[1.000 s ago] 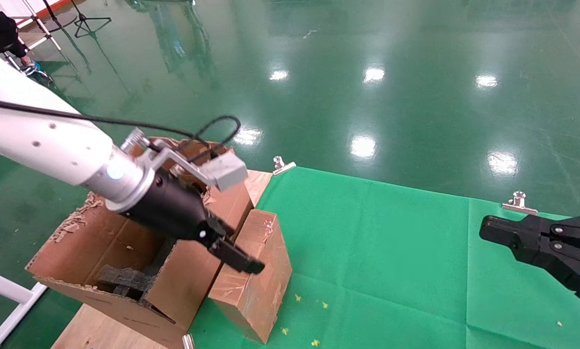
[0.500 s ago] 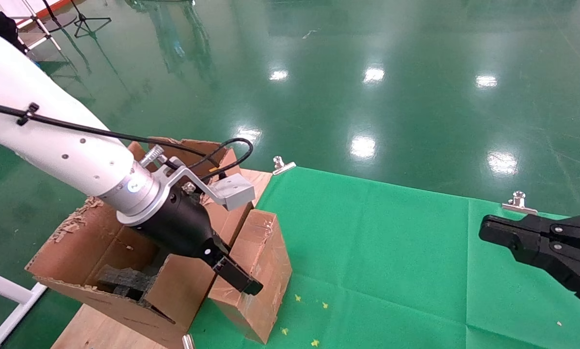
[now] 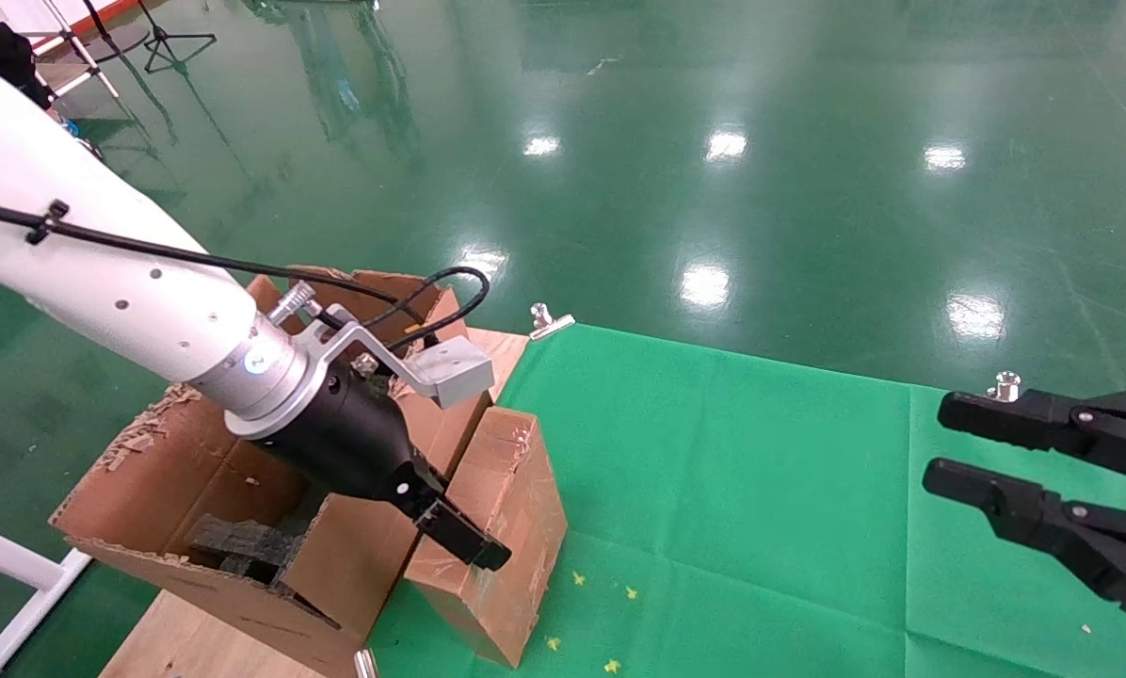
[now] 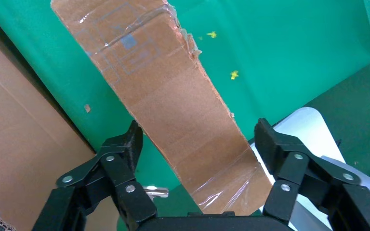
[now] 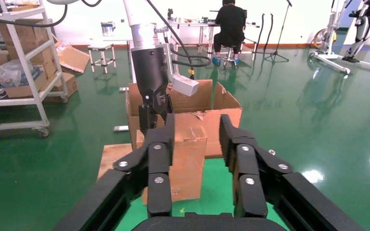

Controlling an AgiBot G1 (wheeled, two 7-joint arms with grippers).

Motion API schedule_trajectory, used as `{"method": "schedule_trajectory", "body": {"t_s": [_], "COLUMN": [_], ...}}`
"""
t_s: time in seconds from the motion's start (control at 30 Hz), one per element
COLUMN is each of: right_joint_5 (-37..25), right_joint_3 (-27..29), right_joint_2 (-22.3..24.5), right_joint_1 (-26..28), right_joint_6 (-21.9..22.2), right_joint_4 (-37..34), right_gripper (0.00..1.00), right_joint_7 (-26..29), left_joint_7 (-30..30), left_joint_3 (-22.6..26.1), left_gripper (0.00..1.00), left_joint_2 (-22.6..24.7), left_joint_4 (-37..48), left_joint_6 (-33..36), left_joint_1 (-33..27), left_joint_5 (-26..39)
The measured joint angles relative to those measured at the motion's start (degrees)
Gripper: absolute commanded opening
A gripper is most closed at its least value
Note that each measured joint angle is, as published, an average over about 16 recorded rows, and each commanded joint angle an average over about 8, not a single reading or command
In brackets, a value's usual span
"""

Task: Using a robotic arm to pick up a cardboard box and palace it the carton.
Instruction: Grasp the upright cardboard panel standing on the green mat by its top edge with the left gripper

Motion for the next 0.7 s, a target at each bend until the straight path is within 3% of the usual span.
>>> {"method": "schedule_trajectory", "body": {"t_s": [0.7], "right_joint_5": [0.00], "right_joint_3": [0.00], "right_joint_2": [0.00], "right_joint_1": [0.00], "right_joint_6": [0.00], "right_joint_4": [0.00], "right_gripper": [1.00], "right_joint_7": [0.00], "left_joint_7": [0.70], "left_joint_3": [-1.10], "left_gripper": [0.00], "left_joint_2": [-0.83], "left_joint_4": [0.88], "left_joint_6": [-0.70], "left_joint_1": [-0.91], "left_joint_5": [-0.96]}}
